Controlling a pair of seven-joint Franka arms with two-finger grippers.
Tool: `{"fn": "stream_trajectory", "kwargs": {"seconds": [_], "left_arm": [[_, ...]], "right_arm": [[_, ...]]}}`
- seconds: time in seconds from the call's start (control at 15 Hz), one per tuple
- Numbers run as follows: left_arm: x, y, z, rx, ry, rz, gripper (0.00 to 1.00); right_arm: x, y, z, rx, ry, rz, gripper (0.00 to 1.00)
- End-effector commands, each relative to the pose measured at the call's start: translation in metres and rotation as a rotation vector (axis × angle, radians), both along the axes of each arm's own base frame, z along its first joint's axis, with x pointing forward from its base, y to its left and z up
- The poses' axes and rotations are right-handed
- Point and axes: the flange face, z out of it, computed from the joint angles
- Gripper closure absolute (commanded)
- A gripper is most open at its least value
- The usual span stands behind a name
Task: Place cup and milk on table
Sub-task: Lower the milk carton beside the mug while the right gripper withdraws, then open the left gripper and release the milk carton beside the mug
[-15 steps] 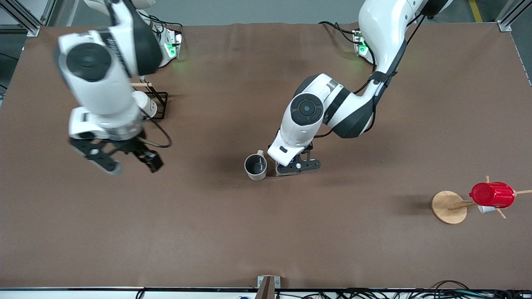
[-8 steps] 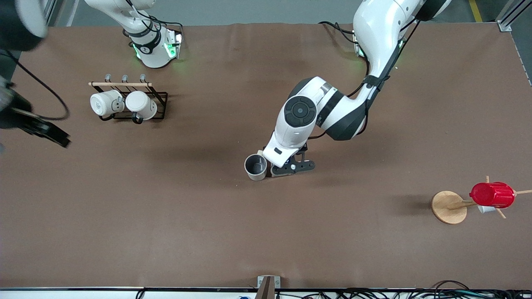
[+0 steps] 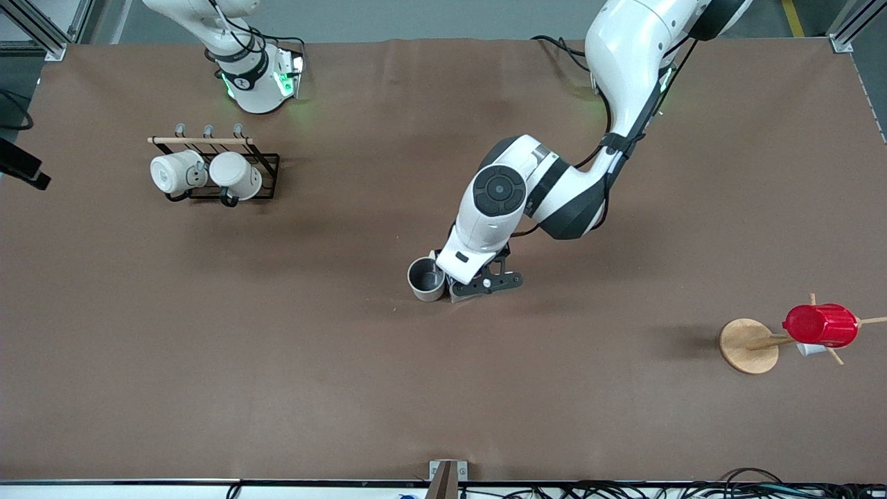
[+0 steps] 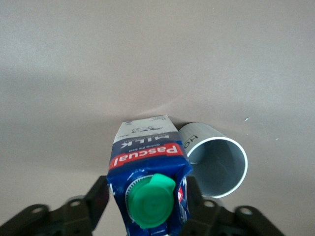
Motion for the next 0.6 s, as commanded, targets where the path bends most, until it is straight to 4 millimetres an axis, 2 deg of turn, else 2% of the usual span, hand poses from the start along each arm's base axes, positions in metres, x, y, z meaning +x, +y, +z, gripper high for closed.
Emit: {"fn": "stream_trajectory", "kwargs": {"seconds": [0.0, 0.07, 0.13, 0.27, 0.33, 0.53], "left_arm": [[0.004, -0.002, 0.014, 0.003, -0.034, 0.017, 0.0], [0.005, 0.001, 0.022, -0.004, -0.035, 0.022, 0.0], [0.009, 0.008, 0.038, -0.012, -0.049, 0.032, 0.0], [0.02, 0.035, 0.08, -0.02, -0.069, 0.069, 0.0], [0.025, 0.053, 0.103, -0.016, -0.078, 0.087, 0.0], [0.044, 0.129, 0.162, 0.011, -0.098, 0.177, 0.0]], "right_arm": [[-0.001, 0.004, -0.001, 0.025, -0.003, 0.001, 0.0], [0.0, 0.004, 0.0, 0.025, -0.005, 0.001, 0.0], [0.0, 0.005, 0.0, 0.026, -0.005, 0.004, 0.0], [0.0, 0.008, 0.001, 0.026, -0.006, 0.007, 0.0], [0.0, 0.009, 0.003, 0.026, -0.009, 0.009, 0.0], [0.0, 0.012, 0.003, 0.061, -0.01, -0.014, 0.0]]}}
